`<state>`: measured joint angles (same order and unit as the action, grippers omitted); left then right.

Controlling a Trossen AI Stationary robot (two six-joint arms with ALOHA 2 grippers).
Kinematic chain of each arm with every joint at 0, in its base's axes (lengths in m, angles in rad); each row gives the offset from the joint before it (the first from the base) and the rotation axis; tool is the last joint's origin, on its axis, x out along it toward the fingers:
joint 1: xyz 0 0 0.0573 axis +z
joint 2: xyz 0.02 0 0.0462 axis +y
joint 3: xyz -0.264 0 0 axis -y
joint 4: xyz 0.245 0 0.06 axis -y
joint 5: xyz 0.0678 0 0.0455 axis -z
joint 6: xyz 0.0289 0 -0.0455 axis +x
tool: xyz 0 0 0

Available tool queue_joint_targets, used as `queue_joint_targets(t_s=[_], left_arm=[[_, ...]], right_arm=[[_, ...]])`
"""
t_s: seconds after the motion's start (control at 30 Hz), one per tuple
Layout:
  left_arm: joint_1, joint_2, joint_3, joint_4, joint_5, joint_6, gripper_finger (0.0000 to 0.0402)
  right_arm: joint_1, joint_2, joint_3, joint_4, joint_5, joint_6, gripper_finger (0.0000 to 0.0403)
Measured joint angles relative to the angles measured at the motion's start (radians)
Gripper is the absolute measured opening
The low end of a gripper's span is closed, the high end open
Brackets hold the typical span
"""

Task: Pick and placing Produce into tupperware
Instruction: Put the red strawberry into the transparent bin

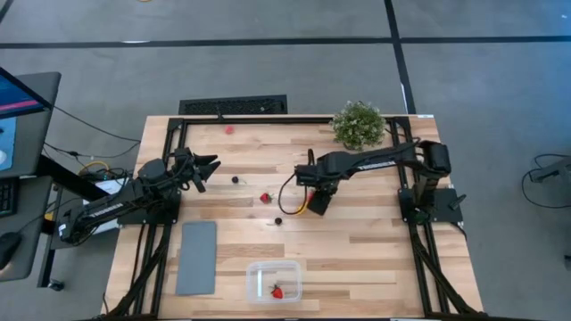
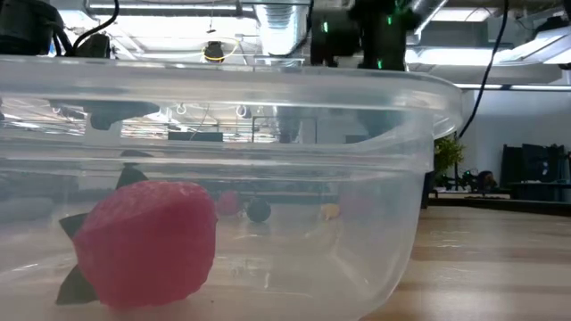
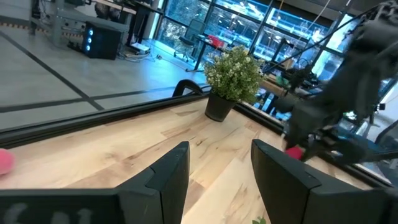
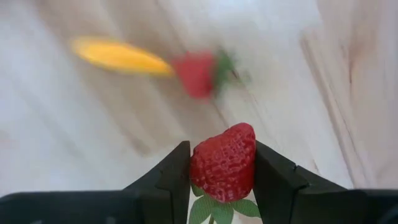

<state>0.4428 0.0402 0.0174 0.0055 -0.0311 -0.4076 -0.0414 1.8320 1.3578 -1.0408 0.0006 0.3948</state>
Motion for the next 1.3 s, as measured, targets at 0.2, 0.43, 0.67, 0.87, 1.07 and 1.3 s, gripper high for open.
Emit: queue_joint_targets(t_s=[0.2,0.43,0.67,0.87,1.07,1.3], left_arm=[[0.0,0.02,0.0,0.002,-0.009,0.002,0.0163],[0.001,0.045,0.0,0.002,-0.012,0.003,0.0163],[0.001,0.052,0.0,0.001,-0.008,0.003,0.0163],[0.001,0.052,0.0,0.001,-0.003,0.003,0.0163],[0.001,0.059,0.0,-0.002,0.016,0.003,0.0163],[-0.005,0.104,0.0,-0.006,0.027,-0.014,0.0163]], right_arm=[[0.078,-0.04,0.17,-0.037,-0.003,-0.003,0.0156],[0.205,-0.055,0.405,0.017,-0.003,-0.01,0.0157],[0.342,-0.044,0.501,0.219,0.002,-0.01,0.0157],[0.433,-0.02,0.503,0.38,0.094,0.003,0.0157],[0.487,0.06,0.499,0.445,0.12,0.027,0.0157],[0.519,0.188,0.502,0.445,0.125,0.129,0.0157]])
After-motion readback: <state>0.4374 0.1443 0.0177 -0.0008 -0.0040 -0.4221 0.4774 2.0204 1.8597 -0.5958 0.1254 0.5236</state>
